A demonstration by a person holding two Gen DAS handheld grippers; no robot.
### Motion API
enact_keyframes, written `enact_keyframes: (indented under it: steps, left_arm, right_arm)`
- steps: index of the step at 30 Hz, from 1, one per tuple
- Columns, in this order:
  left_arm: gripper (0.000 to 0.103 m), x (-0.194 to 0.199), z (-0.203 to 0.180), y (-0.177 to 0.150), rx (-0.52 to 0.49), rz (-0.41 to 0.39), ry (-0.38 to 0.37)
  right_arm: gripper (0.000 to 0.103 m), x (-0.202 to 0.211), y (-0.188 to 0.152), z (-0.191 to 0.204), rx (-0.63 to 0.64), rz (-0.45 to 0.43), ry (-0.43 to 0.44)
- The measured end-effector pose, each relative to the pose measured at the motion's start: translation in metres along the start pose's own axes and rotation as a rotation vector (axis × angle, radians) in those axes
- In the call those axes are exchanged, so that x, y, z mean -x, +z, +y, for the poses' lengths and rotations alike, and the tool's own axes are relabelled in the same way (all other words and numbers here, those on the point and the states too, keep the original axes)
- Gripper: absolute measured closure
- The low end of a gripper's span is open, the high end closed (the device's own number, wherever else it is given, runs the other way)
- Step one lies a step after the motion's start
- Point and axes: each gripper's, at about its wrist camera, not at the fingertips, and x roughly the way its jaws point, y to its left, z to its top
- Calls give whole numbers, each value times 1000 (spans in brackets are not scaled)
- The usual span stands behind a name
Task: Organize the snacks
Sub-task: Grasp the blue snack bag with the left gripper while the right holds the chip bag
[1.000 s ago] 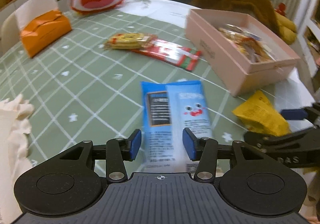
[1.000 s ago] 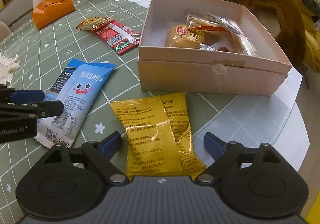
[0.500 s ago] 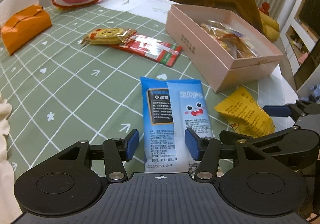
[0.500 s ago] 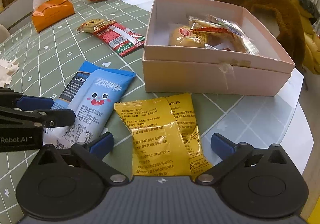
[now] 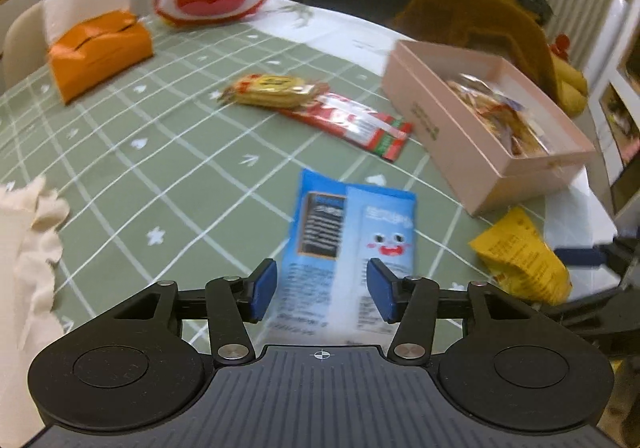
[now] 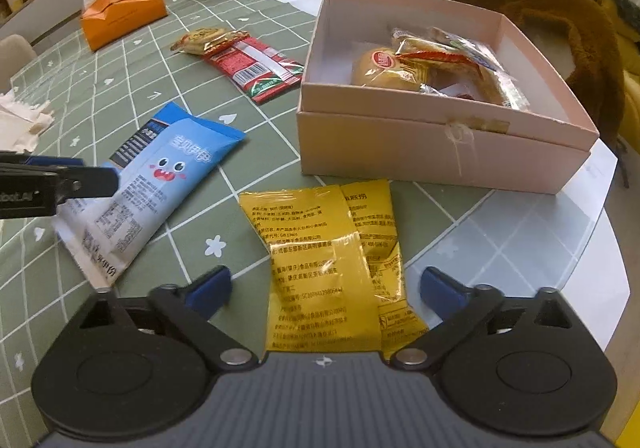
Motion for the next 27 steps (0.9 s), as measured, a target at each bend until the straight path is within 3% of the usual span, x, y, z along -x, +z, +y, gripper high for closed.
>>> enact_keyframes:
  steps: [4,11,15,16,19,20,23,27]
  left_arm:
    - [46,-11,-26,1,-123,28,34]
    - [47,-17,-45,3,-170,52,10]
    - [43,-17,-48,4,-183,45,16]
    - [43,-15,-47,4,-186,33,24]
    - [48,-4,-44,2,-212,-38,139]
    - [48,0,-41,1,-200,-53,134]
    - [47,15,-42,1,-184,-106,26]
    - [47,5,-68,-5,-306,-77,46]
  right_arm:
    - [10,11,4,-18,-50,-35,-5]
    - [10,4,-5,-46,-138,4,7]
    - [8,3,-11,-40,-98,-14,-16]
    - [7,3,-11,-39,-93,-14,-17]
    - [8,4,-11,-41,-103,-18,-12]
    - [8,4,-10,-43,-112,-18,-8]
    - [8,8,-7,-50,-146,-26,8]
    - [8,20,1,-61,-161,-79,11]
